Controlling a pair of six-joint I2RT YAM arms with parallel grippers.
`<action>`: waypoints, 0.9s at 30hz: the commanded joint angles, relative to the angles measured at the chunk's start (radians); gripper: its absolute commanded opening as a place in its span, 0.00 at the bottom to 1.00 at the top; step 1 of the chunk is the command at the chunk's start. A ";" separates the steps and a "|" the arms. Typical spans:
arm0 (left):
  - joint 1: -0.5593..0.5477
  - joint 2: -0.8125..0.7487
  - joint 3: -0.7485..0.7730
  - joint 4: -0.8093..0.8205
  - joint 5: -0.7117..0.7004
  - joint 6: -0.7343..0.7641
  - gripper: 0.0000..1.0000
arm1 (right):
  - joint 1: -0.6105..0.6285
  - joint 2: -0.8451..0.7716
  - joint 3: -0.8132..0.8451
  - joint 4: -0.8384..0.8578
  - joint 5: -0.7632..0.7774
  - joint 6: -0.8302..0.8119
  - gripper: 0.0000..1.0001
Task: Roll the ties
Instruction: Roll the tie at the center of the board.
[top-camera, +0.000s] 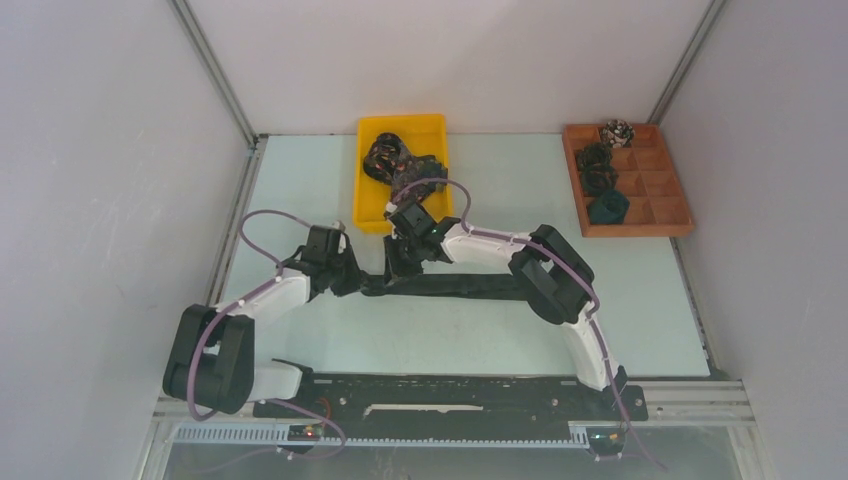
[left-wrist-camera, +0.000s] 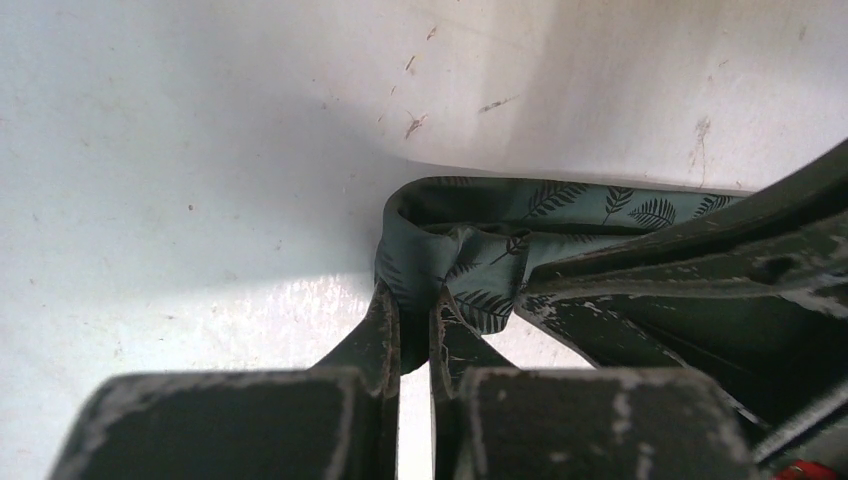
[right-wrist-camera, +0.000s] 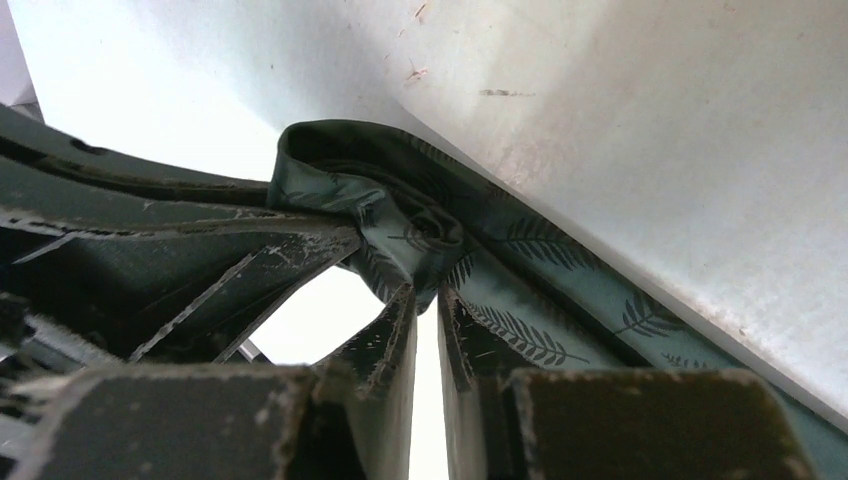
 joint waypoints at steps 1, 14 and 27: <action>-0.003 -0.036 0.043 -0.022 -0.031 0.011 0.00 | 0.008 0.032 0.054 0.017 -0.009 0.007 0.15; -0.016 -0.055 0.083 -0.083 -0.084 0.027 0.00 | 0.019 0.100 0.110 0.032 -0.039 0.029 0.11; -0.024 -0.050 0.172 -0.182 -0.092 0.061 0.00 | 0.029 0.164 0.205 0.073 -0.089 0.076 0.10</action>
